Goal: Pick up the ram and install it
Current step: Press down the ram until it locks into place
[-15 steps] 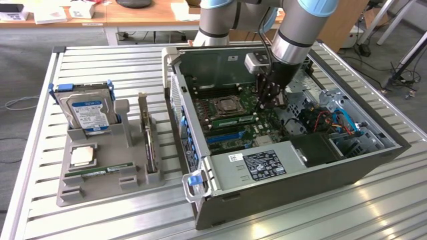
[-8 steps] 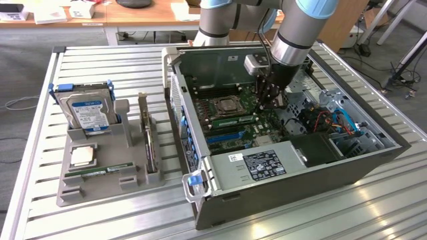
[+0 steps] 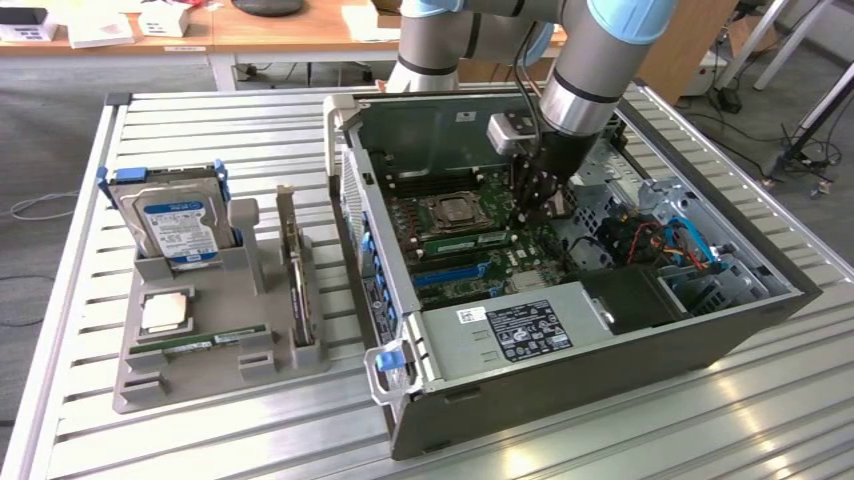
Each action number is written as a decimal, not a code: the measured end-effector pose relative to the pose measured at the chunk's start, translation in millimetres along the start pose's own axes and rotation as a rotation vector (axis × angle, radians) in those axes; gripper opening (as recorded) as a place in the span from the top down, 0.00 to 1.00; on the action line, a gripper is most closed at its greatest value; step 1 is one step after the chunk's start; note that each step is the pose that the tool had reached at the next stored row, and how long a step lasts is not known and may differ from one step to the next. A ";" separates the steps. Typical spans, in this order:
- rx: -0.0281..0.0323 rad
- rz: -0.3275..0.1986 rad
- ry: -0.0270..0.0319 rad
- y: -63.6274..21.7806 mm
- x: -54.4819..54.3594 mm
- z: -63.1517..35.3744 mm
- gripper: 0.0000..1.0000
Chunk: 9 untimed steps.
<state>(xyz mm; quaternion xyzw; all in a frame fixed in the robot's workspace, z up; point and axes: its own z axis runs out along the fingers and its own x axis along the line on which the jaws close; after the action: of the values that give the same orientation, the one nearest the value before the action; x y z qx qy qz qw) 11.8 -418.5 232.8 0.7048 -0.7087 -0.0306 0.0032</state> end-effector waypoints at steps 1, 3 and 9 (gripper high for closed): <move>-0.0001 0.000 0.0001 0.0 0.0 0.0 0.89; -0.0001 0.000 0.0001 0.0 0.0 0.0 0.89; 0.0000 0.000 0.0001 -0.1 0.1 2.4 0.89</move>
<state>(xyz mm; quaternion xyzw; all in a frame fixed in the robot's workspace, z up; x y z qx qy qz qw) 11.8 -418.5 230.4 0.7048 -0.7087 -0.0306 0.0032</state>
